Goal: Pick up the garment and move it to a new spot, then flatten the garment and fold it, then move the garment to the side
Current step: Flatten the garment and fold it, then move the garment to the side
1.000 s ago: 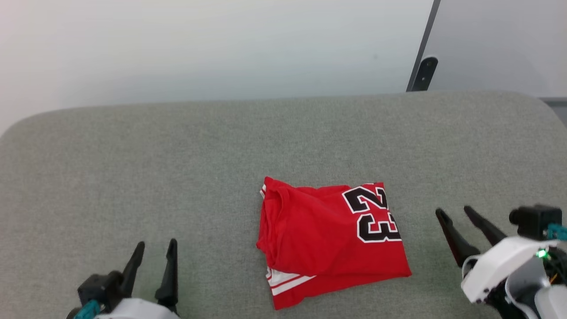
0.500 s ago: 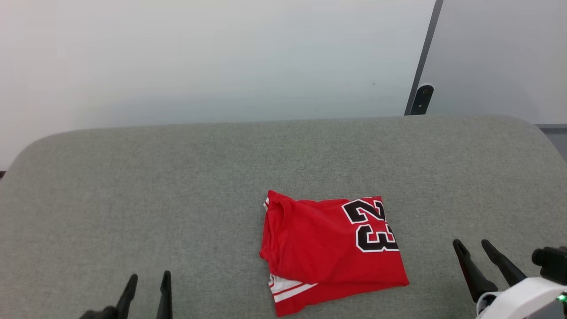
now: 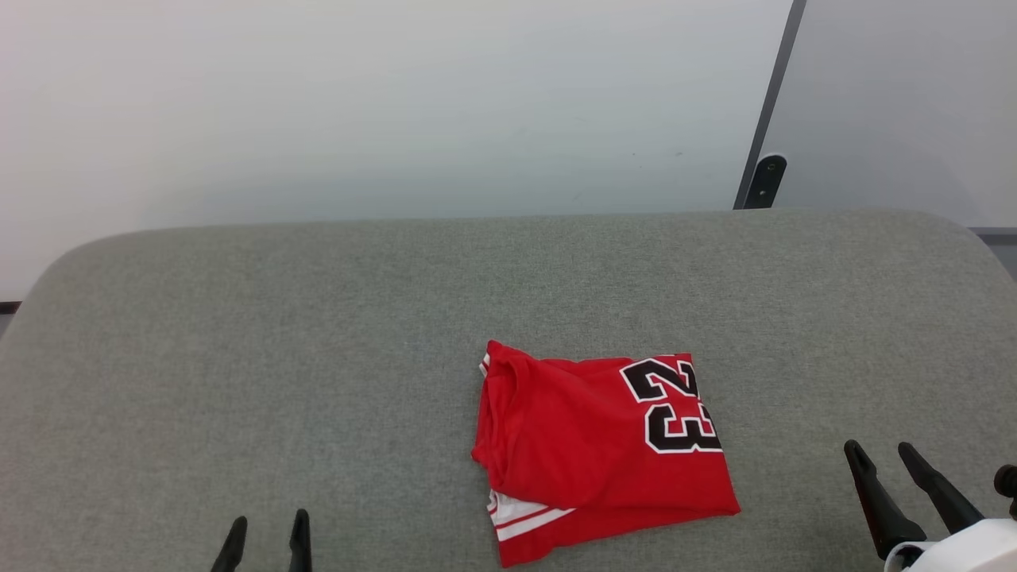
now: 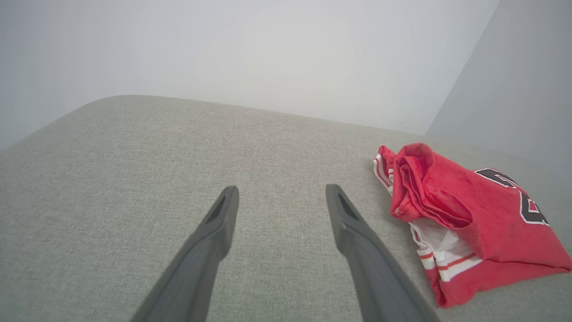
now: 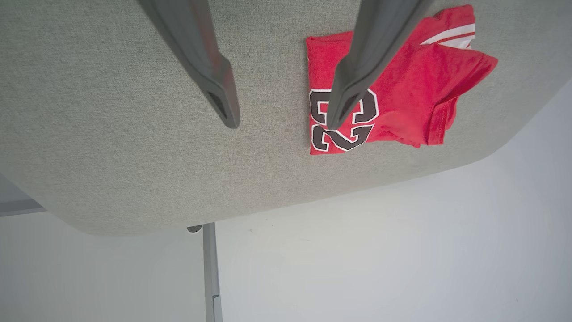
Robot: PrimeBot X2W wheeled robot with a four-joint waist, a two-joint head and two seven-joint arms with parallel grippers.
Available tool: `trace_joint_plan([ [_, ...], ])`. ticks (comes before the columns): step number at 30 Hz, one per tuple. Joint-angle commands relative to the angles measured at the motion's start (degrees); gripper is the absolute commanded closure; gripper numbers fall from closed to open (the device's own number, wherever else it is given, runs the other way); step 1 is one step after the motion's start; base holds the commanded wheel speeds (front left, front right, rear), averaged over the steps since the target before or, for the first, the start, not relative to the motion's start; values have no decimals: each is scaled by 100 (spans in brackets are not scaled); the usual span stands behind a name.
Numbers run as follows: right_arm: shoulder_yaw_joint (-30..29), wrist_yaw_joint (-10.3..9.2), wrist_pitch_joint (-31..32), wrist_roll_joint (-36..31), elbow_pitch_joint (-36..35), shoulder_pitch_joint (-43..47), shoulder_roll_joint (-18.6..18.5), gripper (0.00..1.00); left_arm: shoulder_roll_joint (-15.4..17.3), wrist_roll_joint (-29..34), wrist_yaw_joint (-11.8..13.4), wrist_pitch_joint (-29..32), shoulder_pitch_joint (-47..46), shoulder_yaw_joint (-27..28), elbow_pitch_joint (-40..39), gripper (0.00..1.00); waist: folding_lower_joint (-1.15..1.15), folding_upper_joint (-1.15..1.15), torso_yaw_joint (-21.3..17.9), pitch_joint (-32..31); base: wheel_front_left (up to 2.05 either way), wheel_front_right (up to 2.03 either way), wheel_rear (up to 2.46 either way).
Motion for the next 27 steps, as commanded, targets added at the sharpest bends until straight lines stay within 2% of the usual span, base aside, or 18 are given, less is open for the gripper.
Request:
trace_joint_plan([
  [1,-33,-7,37,-57,-47,67,30,0,11,8,42,23,75,-1,-46,0,0,0,7,10,0,0,0],
  [18,-5,-7,193,-125,-130,-36,153,0,62,-26,133,105,-43,-66,-244,0,0,0,79,92,0,0,0],
  [27,469,-7,599,-205,100,-836,-150,0,-2,-32,54,79,-368,-225,-141,0,0,0,252,286,0,0,0],
])
